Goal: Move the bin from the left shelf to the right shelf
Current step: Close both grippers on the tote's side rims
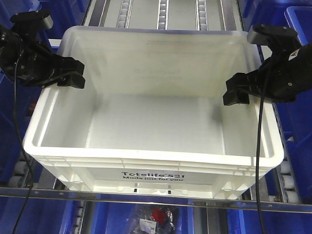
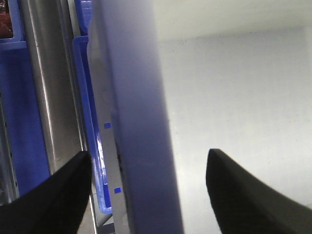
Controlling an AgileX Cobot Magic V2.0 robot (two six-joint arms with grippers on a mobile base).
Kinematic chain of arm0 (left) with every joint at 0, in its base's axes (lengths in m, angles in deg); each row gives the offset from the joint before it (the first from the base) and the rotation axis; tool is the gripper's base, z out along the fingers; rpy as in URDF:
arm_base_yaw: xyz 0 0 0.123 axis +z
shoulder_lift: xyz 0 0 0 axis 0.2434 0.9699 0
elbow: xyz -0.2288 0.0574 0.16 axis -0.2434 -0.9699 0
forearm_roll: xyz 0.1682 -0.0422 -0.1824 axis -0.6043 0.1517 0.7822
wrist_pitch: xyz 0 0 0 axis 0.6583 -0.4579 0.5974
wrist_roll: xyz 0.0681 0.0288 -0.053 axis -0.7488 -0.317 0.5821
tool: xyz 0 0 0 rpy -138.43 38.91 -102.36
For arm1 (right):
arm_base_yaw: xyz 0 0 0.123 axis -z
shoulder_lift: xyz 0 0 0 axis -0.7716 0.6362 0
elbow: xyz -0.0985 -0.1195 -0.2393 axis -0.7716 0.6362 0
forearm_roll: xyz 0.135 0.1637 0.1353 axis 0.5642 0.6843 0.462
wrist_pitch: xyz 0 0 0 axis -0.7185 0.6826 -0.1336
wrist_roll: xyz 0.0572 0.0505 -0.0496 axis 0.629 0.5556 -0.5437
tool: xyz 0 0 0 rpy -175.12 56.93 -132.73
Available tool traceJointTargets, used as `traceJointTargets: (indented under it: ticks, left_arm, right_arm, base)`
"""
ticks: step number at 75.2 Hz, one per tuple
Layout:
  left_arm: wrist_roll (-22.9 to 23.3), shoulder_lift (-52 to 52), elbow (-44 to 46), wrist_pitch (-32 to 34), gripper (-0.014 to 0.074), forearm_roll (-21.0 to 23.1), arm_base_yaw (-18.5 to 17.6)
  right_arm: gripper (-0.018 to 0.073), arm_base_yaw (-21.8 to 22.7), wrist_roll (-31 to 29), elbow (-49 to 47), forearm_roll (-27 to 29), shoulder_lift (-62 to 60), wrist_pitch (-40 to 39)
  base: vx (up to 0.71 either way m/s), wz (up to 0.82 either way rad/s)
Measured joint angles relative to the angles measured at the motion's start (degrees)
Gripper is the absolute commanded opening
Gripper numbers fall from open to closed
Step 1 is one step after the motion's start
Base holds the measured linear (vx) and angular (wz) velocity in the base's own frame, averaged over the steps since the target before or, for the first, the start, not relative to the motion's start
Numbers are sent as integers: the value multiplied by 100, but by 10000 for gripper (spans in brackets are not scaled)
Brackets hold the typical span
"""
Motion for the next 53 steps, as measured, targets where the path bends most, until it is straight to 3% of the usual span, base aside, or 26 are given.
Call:
traceJointTargets:
  ticks: [8,20,23,53]
  left_arm:
    - [-77,0,0,37,316,40,0]
    - [-148,15,0,53,22,-1,0]
    - [-127,15,0,90,-10,-35,0]
    - [-320,9,-12,106,-6,157,46]
  right_arm:
    - [335,0,0,0,0,0,-5]
    - [27,6,-12,0,-64,19,-3]
    - [-15,6,-19,0,-50,19,5]
    - [-6,1,-25,24,-25,-238,-117]
  base:
    - [0,0]
    - [0,0]
    - [0,0]
    - [0,0]
